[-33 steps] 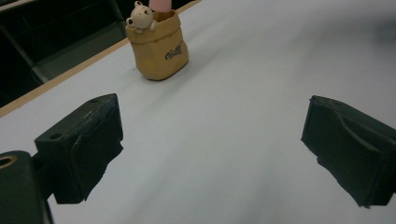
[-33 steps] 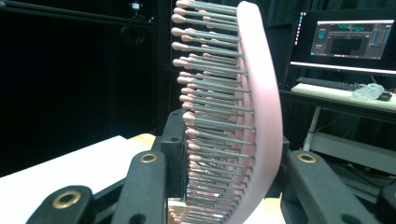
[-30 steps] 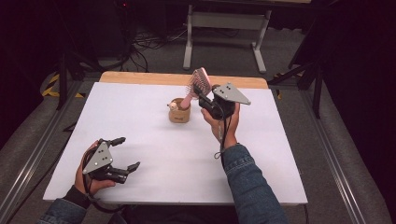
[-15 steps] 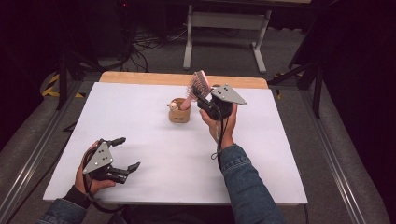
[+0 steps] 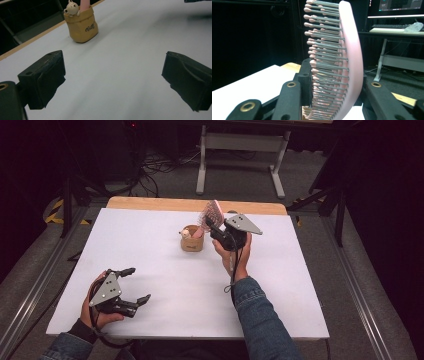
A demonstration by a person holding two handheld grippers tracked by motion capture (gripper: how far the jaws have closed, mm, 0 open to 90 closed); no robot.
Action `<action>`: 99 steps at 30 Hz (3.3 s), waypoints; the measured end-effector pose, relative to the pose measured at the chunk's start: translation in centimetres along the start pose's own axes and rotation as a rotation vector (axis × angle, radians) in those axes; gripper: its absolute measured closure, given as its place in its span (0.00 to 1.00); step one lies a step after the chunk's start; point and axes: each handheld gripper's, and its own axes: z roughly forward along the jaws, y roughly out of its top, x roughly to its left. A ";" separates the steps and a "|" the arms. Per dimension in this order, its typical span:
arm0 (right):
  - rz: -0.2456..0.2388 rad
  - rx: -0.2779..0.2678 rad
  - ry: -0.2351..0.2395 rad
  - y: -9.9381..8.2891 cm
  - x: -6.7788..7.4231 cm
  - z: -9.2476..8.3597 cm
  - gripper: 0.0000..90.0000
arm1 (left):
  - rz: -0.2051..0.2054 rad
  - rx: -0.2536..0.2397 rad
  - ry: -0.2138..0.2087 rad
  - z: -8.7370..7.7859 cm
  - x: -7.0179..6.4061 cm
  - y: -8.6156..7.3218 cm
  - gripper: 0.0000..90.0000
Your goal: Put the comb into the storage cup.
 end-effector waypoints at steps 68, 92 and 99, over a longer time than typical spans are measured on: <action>0.034 0.122 -0.007 -4.6 -0.1 -1.2 0.56 | 0.007 0.020 0.003 0.4 -0.3 0.0 0.06; -0.003 0.122 -0.038 -3.9 -0.9 -3.4 0.39 | 0.011 0.033 0.007 0.6 -0.4 0.0 0.06; -0.004 0.123 -0.049 -3.7 -1.1 -3.6 0.28 | 0.009 0.031 0.009 0.6 -0.3 0.0 0.06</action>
